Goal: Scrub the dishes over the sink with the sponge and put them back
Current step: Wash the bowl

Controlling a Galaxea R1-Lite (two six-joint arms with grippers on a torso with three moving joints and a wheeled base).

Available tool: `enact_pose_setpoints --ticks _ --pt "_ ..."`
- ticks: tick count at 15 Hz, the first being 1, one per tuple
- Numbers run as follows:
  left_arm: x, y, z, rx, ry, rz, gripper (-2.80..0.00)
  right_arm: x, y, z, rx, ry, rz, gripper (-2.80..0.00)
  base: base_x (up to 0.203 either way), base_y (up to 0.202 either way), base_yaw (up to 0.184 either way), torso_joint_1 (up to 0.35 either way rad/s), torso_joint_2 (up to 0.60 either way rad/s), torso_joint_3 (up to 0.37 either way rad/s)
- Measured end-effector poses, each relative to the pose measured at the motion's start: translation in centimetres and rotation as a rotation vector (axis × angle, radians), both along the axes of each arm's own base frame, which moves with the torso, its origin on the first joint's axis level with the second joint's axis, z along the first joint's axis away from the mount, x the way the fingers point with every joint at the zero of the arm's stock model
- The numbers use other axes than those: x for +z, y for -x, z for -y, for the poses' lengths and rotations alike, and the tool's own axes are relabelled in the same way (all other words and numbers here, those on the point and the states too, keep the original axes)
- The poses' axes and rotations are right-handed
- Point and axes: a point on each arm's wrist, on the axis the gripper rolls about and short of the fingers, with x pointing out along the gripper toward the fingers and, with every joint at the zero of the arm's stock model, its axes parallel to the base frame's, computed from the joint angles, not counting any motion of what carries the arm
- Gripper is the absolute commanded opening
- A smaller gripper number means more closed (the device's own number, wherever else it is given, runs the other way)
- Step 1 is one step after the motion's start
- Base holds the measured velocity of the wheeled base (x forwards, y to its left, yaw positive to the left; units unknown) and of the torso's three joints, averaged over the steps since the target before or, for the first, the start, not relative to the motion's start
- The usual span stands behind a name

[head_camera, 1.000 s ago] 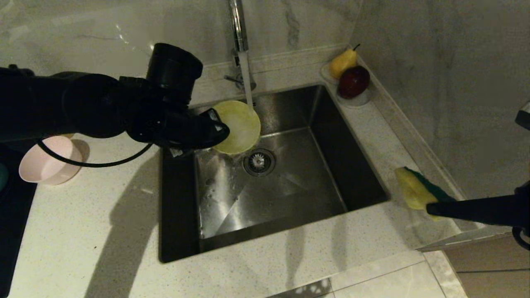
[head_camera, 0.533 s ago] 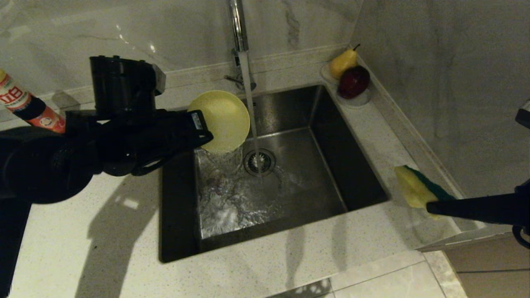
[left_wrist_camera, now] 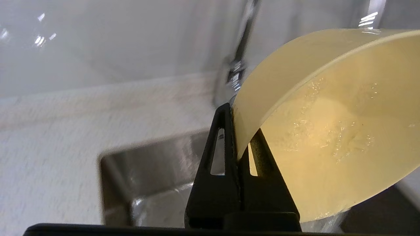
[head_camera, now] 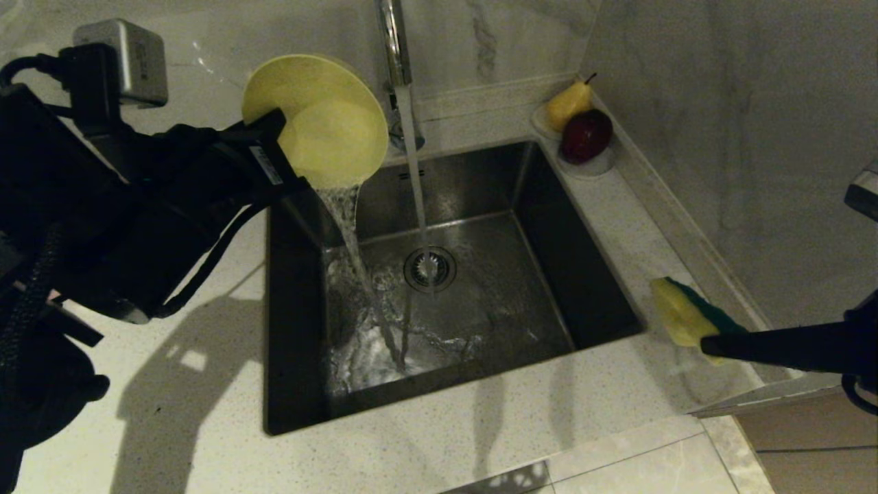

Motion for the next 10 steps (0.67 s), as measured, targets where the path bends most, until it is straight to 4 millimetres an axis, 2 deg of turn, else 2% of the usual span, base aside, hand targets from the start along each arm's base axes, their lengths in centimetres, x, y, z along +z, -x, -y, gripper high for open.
enact_pose_setpoints --ticks 4,7,10 --pt "1.0 2.9 -1.1 -0.106 -0.041 0.070 -2.80 -0.1 -0.1 0.0 0.001 0.001 -0.004 -2.80 0.000 0.000 0.000 0.000 0.00 0.000" --pt "0.9 3.8 -1.5 -0.123 -0.031 0.058 -2.80 0.1 0.1 0.0 0.003 -0.005 0.006 -2.80 0.000 0.000 0.000 0.000 0.00 0.000" --pt "-0.1 4.1 -1.6 -0.172 0.002 -0.127 -2.80 1.1 0.8 0.2 0.020 -0.025 0.047 -2.80 0.000 0.000 0.000 0.000 0.00 0.000"
